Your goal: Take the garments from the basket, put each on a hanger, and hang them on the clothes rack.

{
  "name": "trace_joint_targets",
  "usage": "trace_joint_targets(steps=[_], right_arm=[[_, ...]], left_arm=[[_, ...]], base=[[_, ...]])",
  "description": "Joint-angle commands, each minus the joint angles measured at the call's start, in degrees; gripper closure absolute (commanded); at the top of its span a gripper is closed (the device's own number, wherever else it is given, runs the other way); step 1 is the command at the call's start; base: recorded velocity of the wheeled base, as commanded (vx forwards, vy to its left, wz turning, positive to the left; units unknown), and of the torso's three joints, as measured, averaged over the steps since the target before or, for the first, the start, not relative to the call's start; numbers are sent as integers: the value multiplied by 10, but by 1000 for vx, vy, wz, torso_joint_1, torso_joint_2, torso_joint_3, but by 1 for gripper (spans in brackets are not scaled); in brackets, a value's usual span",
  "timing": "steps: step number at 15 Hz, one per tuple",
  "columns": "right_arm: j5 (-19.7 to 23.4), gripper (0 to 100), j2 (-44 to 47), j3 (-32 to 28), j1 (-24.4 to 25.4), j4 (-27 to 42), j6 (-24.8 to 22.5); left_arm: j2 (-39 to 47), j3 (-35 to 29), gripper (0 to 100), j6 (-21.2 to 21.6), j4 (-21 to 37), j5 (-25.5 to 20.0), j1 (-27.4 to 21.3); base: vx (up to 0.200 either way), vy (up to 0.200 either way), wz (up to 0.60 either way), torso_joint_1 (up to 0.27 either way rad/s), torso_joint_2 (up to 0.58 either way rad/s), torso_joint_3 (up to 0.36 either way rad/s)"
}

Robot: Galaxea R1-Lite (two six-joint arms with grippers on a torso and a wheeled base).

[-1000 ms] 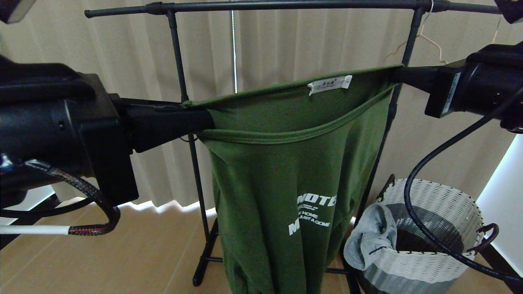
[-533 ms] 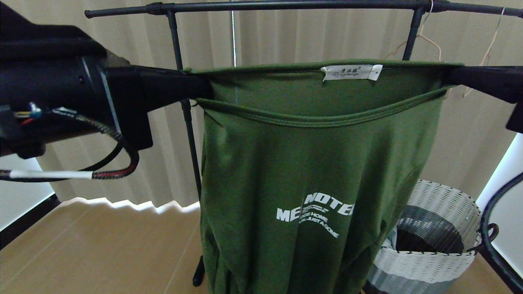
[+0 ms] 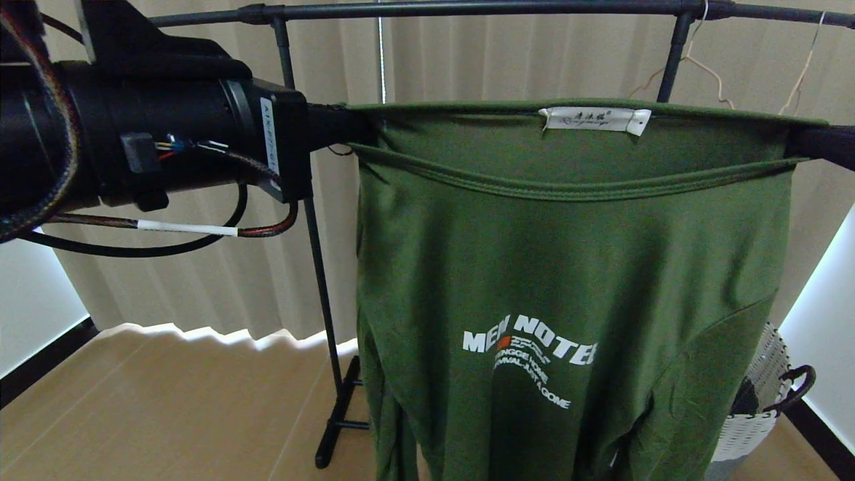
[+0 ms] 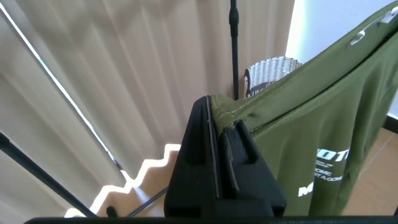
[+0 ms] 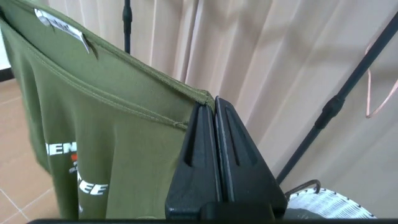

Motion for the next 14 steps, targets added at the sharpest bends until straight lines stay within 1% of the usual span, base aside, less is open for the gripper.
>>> trace_joint_targets(steps=[1,7,9,11,12,14], right_arm=[[0,100,0,5,0,-1,0],[-1,100,-7,21,0,0,-15],[-1,100,-19,33,2,5,-18],[0,100,-43,57,15,4,-61],[2,100,-63,81,25,4,-104],[2,100,-72,90,26,6,-121]], left_arm=[[2,0,100,0,-1,1,1],[2,15,100,3,-12,1,1],[8,15,100,1,-42,2,1],[27,14,100,1,-64,6,1],[49,9,100,3,-82,23,1],[74,7,100,3,-99,48,2]], base=[[0,0,0,0,0,0],[0,0,0,0,0,0],[0,0,0,0,0,0],[0,0,0,0,0,0],[0,0,0,0,0,0],[0,0,0,0,0,0]])
